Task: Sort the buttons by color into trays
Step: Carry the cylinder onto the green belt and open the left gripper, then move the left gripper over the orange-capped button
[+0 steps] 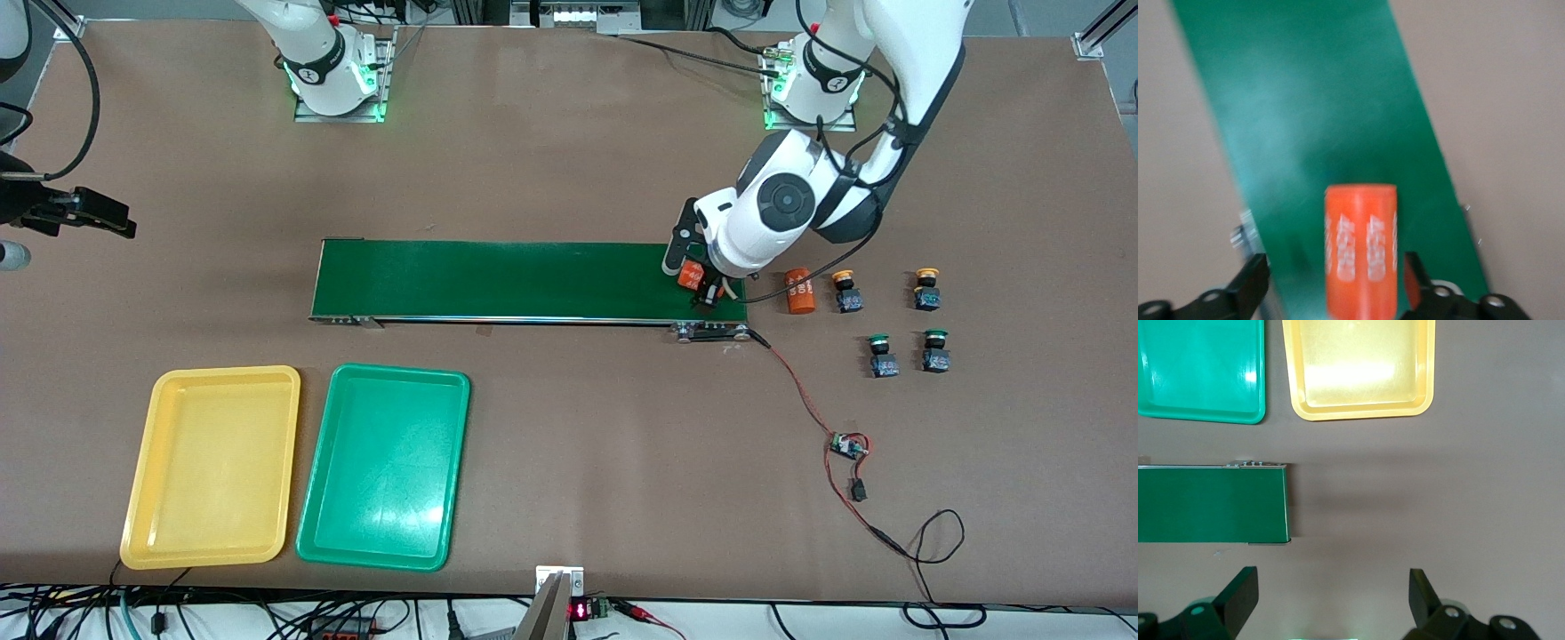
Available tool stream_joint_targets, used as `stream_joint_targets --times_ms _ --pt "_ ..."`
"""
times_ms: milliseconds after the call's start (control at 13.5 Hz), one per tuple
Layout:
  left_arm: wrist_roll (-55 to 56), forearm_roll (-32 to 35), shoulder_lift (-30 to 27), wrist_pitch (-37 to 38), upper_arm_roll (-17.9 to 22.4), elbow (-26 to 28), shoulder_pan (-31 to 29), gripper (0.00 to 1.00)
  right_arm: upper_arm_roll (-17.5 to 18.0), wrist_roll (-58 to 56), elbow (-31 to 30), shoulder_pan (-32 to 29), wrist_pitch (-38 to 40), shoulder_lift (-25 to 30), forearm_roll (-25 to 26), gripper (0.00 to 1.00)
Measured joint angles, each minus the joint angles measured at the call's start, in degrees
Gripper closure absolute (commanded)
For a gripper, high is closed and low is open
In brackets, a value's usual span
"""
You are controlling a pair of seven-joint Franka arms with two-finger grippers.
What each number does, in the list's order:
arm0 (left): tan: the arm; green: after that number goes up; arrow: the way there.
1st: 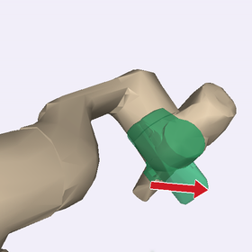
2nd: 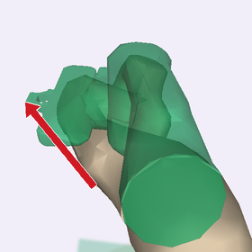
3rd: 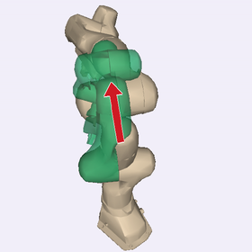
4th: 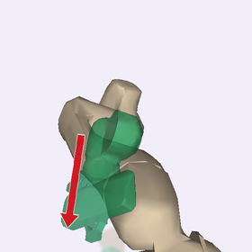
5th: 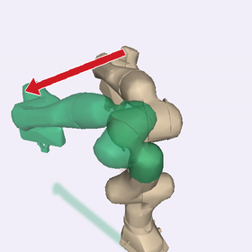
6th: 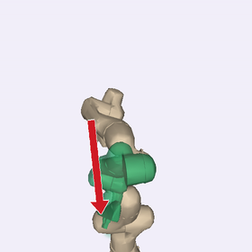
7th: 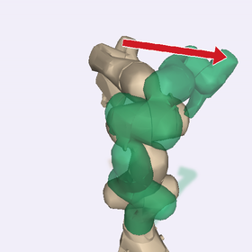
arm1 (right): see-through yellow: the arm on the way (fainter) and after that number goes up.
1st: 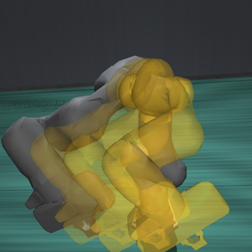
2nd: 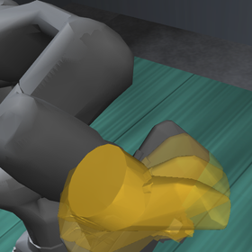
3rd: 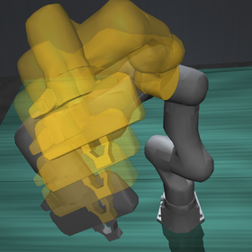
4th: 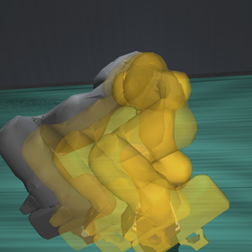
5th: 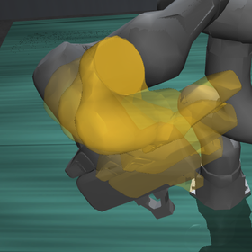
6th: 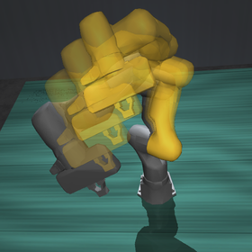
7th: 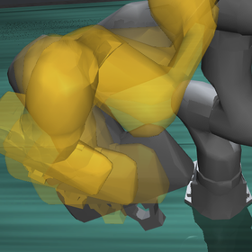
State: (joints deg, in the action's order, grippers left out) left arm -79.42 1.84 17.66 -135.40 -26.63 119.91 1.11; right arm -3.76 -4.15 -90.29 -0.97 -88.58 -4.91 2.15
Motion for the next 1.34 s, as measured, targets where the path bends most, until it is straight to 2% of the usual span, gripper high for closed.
stream_joint_targets --times_ms 148,223,371,520,1039,1336 --pt "0.15 0.00 -3.29 -0.08 1.22 -0.11 -3.68 0.00 -0.04 0.00 0.07 -0.05 0.04 0.01 0.00 0.00" --pt "0.12 0.00 -4.14 -0.06 1.57 -0.08 -7.57 0.00 -0.04 0.00 0.08 -0.11 0.10 0.01 0.00 0.00" --pt "-0.21 0.00 -4.12 0.11 2.03 0.31 -14.86 0.00 -0.05 0.00 0.21 -0.16 0.17 0.02 0.00 0.00" --pt "1.98 -0.02 -3.35 1.12 2.18 1.01 -17.74 0.00 0.00 0.00 0.29 -0.15 0.20 0.02 -0.02 0.00" --pt "31.98 -0.01 -1.33 2.72 2.48 1.86 -26.72 0.00 -0.01 0.00 0.28 -0.34 0.59 -0.05 -0.02 0.00" --pt "53.43 0.00 -0.61 3.49 2.50 6.30 -29.47 0.00 -0.01 -0.01 0.27 -0.34 1.61 -0.06 -0.03 0.00"
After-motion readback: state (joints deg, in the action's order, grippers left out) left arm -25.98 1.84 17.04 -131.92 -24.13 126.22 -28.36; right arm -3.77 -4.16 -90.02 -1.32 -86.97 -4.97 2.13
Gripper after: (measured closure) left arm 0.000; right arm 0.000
